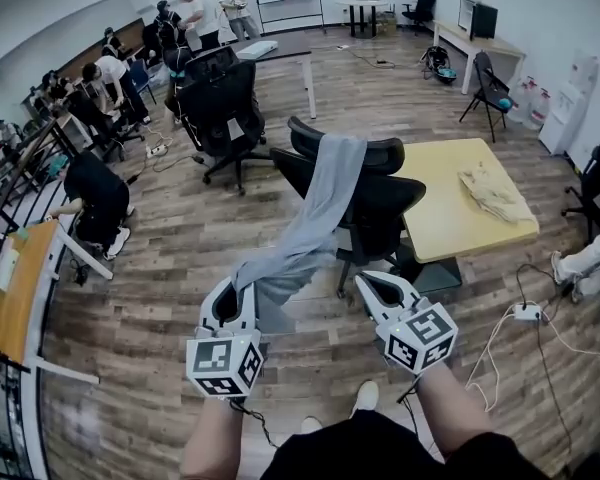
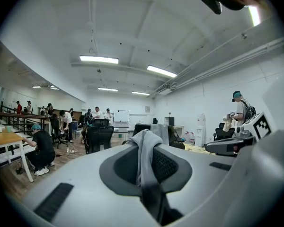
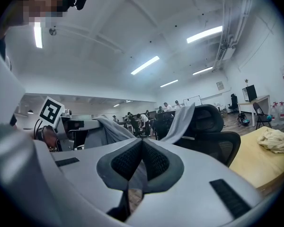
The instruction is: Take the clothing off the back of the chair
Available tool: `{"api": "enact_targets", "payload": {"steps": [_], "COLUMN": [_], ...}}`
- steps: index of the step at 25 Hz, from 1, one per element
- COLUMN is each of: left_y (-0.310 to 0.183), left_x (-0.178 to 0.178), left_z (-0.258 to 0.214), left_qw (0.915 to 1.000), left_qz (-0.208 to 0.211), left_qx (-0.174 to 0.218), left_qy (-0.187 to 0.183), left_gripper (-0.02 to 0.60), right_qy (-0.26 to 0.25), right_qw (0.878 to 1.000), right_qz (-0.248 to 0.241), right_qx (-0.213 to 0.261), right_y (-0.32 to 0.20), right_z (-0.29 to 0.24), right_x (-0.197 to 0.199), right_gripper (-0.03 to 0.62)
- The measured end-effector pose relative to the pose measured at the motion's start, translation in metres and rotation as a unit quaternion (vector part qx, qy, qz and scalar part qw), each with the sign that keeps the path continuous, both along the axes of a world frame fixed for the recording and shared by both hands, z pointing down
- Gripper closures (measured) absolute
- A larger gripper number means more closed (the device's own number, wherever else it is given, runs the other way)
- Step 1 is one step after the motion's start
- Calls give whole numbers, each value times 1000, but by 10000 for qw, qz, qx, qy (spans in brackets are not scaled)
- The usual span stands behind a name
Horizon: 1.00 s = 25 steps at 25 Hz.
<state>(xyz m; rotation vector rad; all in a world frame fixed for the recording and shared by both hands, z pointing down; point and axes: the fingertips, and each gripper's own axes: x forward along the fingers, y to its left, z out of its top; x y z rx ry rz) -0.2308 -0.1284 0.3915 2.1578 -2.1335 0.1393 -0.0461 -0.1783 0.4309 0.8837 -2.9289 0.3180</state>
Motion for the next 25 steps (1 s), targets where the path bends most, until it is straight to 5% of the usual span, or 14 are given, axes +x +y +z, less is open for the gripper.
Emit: {"api": "enact_targets", "payload": {"steps": [11,25], "left_y": [79,123], "left_x": [-20,25], "left_z": [40,50], "left_qw": [9984,9882], "left_qz": [329,1434], "left_qx": [-311,-265], "left_qy": [327,460], "left_gripper": [528,528], "right_qy": [137,327], "right_qw": [9992,9952], "right_qz": [380,920], "right_qx": [12,56], "right_y": [79,141], "right_z": [4,13], "right_x": [-15,-3], "right_gripper": [582,582]}}
